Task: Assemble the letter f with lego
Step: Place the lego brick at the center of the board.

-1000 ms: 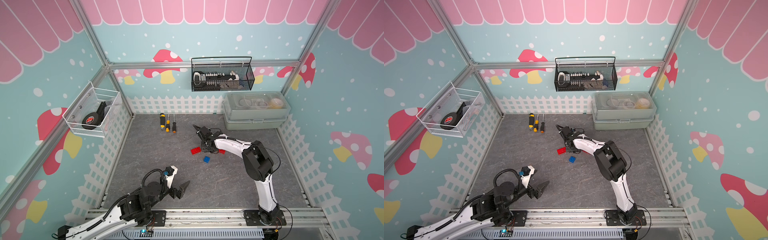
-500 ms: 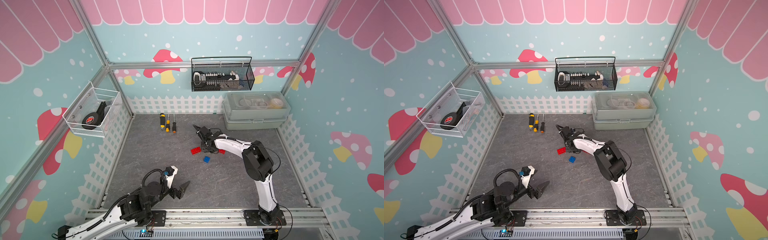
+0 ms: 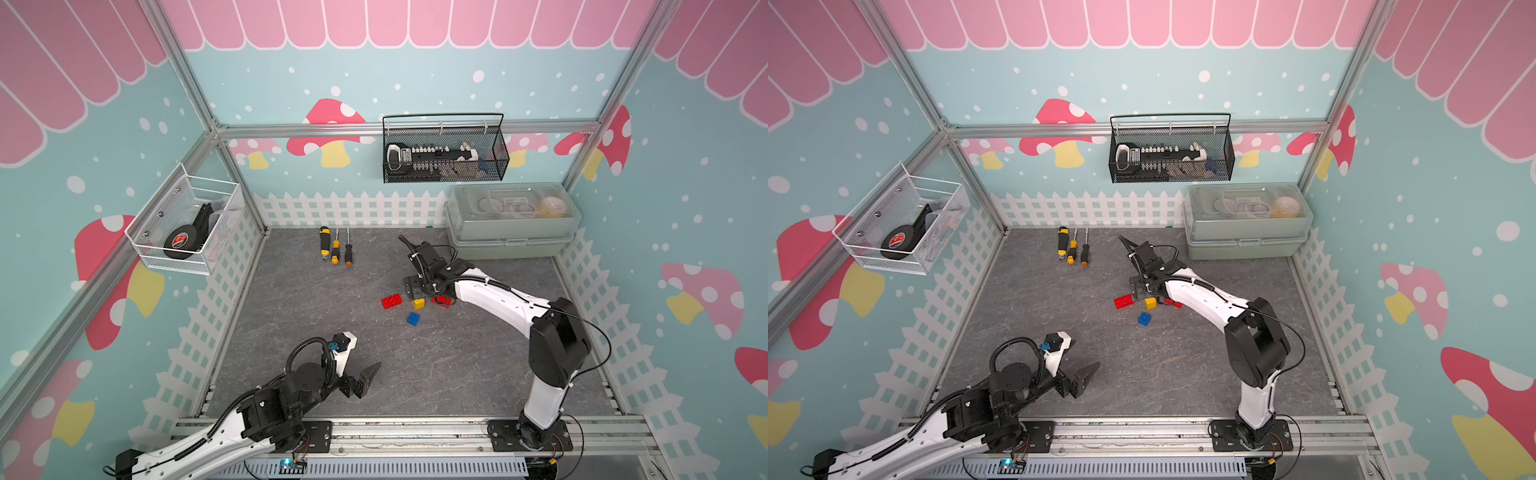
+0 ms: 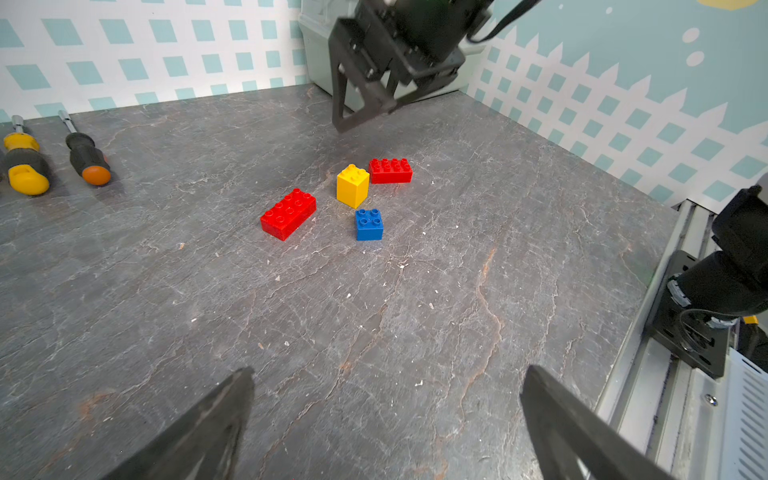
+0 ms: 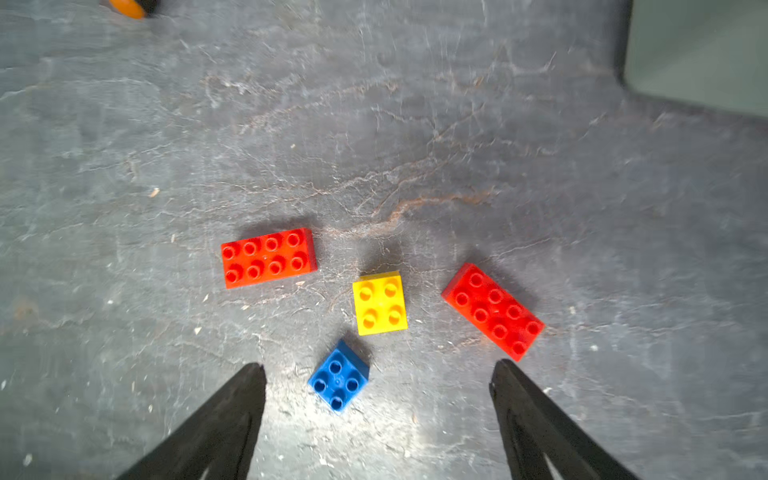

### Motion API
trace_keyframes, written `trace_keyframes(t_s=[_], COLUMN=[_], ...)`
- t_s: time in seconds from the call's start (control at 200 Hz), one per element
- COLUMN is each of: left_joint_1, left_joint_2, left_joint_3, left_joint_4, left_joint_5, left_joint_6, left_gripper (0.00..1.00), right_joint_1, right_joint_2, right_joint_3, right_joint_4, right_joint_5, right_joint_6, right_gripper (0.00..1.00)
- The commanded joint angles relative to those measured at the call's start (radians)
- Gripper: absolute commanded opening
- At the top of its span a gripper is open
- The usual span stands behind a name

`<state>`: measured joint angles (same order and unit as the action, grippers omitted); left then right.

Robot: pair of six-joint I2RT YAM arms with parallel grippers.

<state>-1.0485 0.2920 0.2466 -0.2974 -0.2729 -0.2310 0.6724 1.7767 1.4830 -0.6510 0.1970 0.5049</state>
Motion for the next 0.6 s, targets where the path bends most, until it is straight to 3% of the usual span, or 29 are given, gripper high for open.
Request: trace_keyframes(t_s=[0.0,0.15,0.285,0.595], left_joint_1=[-0.005,-0.005,-0.005,-0.004], left_joint_2=[0.004,0.003,0.007,0.008], left_joint_3=[-0.007,-0.007,-0.007,-0.007], left_joint_4=[0.009,0.009,0.009,0.009], left_joint_5=[0.001,0.001,-0.002,-0.008], left_joint_6=[0.015,0.015,0.015,0.012], left_gripper=[0.99,0.99,0.99,0.99], right_joint_1=[-0.054,-0.102,-0.107,-0.179], right_joint_2=[-0.037,0.001,0.032,0.178], right_joint_3=[0.027,0.081,0.045,0.1], right_joint_4=[-0.138,-0.305,-0.318,-0.317], right_joint_5=[-0.003,0.019,-0.064,-0.096], right_joint_6=[-0.255,-0.535,-0.752,-0.933], right_gripper=[0.84,0.85,0.86,0.77])
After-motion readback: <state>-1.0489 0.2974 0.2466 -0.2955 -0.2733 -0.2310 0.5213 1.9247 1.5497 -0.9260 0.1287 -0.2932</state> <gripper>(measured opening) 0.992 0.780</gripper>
